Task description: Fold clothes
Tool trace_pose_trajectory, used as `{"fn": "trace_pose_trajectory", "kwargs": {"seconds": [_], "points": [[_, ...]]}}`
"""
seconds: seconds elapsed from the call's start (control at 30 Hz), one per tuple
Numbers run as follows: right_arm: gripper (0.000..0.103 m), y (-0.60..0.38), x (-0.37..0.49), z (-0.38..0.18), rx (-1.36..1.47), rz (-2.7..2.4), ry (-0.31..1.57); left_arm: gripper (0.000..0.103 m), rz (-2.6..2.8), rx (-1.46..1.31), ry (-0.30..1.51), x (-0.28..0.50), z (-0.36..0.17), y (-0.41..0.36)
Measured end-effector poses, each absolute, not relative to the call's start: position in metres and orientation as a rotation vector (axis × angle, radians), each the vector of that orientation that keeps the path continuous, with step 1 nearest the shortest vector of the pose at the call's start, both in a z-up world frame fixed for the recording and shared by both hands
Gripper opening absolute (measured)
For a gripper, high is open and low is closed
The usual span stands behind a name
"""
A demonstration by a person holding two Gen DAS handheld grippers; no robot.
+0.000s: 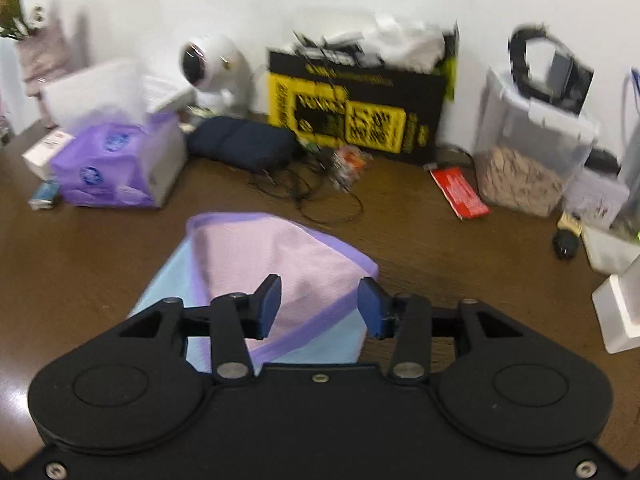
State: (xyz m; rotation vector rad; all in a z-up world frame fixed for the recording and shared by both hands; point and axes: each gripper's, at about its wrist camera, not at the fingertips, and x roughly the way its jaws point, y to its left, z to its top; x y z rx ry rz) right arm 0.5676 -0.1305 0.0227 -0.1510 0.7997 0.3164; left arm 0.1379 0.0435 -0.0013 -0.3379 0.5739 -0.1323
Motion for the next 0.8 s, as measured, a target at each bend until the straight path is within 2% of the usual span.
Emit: {"fn": "trace_pose_trajectory", "kwargs": {"seconds": [0.03, 0.07, 0.1, 0.17, 0.2, 0.37, 0.43, 0.53, 0.57, 0.6, 0.67, 0.7, 0.77, 0.8], "points": [[0.048, -0.128, 0.57, 0.019, -0.16, 0.311, 0.811, 0.044, -0.139, -0.323, 0.585, 0.14, -0.003, 0.043], [0.046, -0.126, 0.572, 0.012, -0.177, 0.292, 0.812, 0.037, -0.146, -0.307, 0.595, 0.143, -0.004, 0.042], [0.037, -0.123, 0.575, 0.005, -0.193, 0.273, 0.812, 0.025, -0.154, -0.292, 0.606, 0.145, -0.005, 0.041], [0.012, -0.126, 0.575, 0.004, -0.173, 0.259, 0.805, 0.011, -0.164, -0.273, 0.619, 0.146, -0.008, 0.041], [0.004, -0.13, 0.577, 0.004, -0.152, 0.245, 0.798, 0.006, -0.16, -0.262, 0.624, 0.146, -0.01, 0.041], [0.004, -0.148, 0.584, -0.001, -0.088, 0.226, 0.765, 0.005, -0.154, -0.27, 0.633, 0.146, -0.012, 0.042], [0.014, -0.153, 0.583, 0.0, -0.072, 0.231, 0.759, 0.007, -0.148, -0.284, 0.623, 0.144, -0.012, 0.043], [0.051, -0.157, 0.571, 0.014, -0.081, 0.23, 0.726, 0.019, -0.148, -0.31, 0.608, 0.142, -0.01, 0.045], [0.057, -0.158, 0.562, 0.023, -0.093, 0.237, 0.703, 0.032, -0.146, -0.328, 0.592, 0.137, -0.006, 0.046], [0.059, -0.161, 0.548, 0.035, -0.102, 0.26, 0.672, 0.041, -0.142, -0.332, 0.585, 0.137, -0.005, 0.046], [0.059, -0.165, 0.519, 0.057, -0.123, 0.323, 0.625, 0.048, -0.135, -0.344, 0.545, 0.131, 0.0, 0.05], [0.061, -0.165, 0.507, 0.064, -0.131, 0.359, 0.61, 0.059, -0.134, -0.348, 0.536, 0.129, 0.001, 0.051], [0.066, -0.172, 0.47, 0.079, -0.164, 0.464, 0.555, 0.072, -0.135, -0.379, 0.492, 0.12, 0.006, 0.058], [0.069, -0.179, 0.444, 0.089, -0.189, 0.534, 0.515, 0.073, -0.136, -0.386, 0.479, 0.119, 0.007, 0.06]]}}
